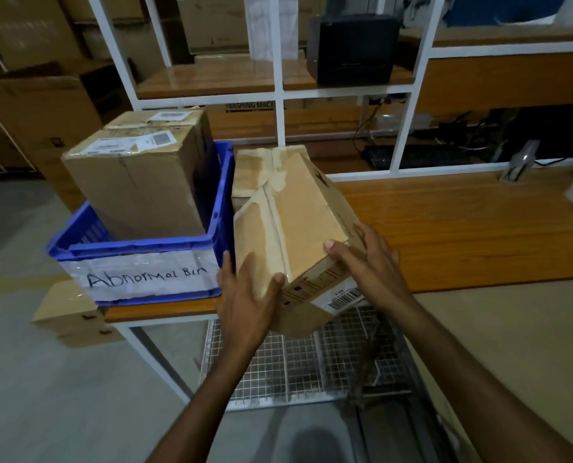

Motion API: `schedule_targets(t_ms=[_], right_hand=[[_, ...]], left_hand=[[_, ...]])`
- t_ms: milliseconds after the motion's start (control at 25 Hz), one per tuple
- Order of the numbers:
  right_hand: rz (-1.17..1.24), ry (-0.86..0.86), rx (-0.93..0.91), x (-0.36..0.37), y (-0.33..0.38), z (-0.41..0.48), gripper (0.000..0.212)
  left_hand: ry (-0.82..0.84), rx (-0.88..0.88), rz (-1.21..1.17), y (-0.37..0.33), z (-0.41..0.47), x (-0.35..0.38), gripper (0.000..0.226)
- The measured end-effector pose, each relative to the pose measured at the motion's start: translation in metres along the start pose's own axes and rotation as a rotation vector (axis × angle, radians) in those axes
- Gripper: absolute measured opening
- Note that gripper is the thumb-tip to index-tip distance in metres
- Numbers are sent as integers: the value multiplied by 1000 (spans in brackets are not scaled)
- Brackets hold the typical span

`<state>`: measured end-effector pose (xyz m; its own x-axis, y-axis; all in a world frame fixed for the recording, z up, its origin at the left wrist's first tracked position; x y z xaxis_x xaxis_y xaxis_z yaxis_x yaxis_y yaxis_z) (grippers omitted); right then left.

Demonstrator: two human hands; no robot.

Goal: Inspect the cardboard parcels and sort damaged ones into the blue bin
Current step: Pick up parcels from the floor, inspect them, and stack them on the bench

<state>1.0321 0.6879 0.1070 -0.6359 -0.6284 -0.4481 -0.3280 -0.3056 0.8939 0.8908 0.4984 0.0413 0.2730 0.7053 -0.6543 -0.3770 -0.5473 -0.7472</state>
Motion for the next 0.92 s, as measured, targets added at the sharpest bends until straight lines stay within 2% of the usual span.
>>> schedule_targets(t_ms=[80,120,160,240,360,480,560,680,760,920], right_hand=[[96,26,5,-2,-4,1,100],[120,35,-17,-3,-3,1,93],[122,34,-53,-5,1,-2,86],[110,-14,-150,-9,10,-14,78],[130,-148,-354,-24,33,-38,74],[142,-171,-530,-40,64,-49,88],[100,-122,-562,-44,81,-44,99],[74,-98,-579,-42,94,-20,100],[95,-74,-585,-38,101,5,99],[99,0,-566,-26,112,69,99]], left_hand=[[3,-236,-274,24,4,-2,123],[51,-312,-390,28,5,0,125],[101,-305,-446,25,3,1,121],[82,-157,-446,3,-7,-5,100],[-28,-23,-422,-24,-11,-32,93],[-64,136,-391,-51,-4,-72,77],[-104,254,-366,-66,7,-98,70],[-102,387,-275,-76,31,-120,84],[-60,417,-226,-76,53,-124,93],[-61,447,-146,-88,110,-139,86]])
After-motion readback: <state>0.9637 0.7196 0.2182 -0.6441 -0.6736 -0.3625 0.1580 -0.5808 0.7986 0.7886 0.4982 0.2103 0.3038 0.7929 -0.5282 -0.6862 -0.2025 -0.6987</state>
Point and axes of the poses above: each hand's wrist, its own z-axis towards the middle knuckle, its own x-axis out of the palm, y = z × x, the point moved 5 cm from there along z, towards the middle knuckle, and after that the axes turned 8 degrees about z, right-handed, at the moved point
